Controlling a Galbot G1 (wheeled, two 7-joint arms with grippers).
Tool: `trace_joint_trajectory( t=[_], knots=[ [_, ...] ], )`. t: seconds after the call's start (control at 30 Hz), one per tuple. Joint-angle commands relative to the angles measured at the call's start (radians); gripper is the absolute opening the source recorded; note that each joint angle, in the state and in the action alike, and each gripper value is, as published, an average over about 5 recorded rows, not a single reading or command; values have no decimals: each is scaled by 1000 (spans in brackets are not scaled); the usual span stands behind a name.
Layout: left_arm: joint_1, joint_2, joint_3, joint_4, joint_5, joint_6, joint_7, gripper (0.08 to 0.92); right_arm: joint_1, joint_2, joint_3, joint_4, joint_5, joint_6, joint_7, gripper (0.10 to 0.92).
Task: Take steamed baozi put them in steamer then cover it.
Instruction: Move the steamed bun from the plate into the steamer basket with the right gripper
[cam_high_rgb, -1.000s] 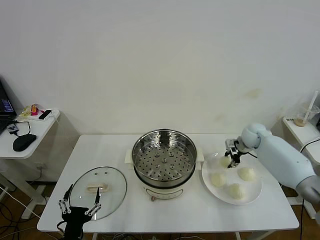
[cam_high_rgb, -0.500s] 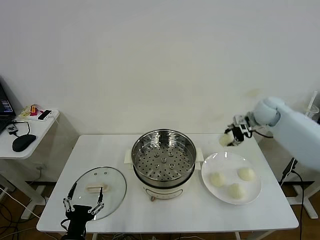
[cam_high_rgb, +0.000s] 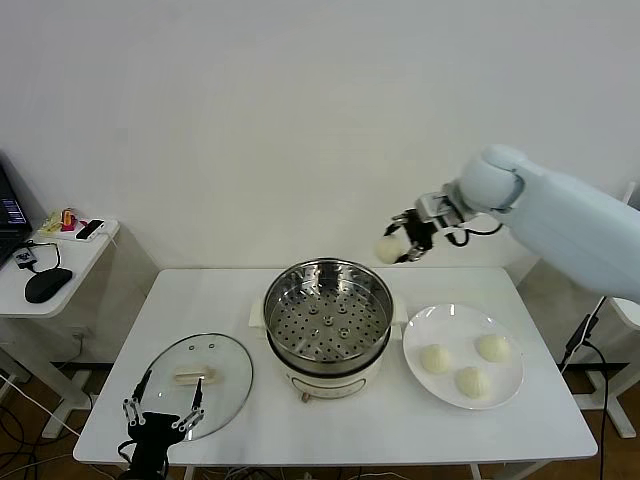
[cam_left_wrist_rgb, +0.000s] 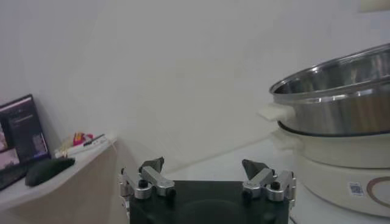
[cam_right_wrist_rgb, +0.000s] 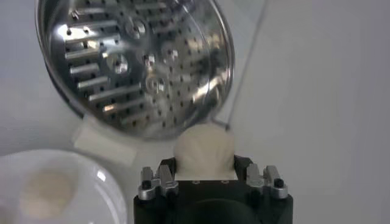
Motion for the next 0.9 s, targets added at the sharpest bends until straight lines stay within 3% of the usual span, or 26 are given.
trace_joint_trajectory(
  t=[0.03,0.5,0.9],
  knots=[
    [0,1,-6,2,-27,5,2,823,64,104,-138,35,1,85,38,594],
    [13,-5,-56,-18,-38,6,12,823,-67,284,-139,-199,-306,372,124,594],
    [19,-7,-77,-16,-61,8,17,823,-127,367,-86,-382,-482,509,190,600]
  ],
)
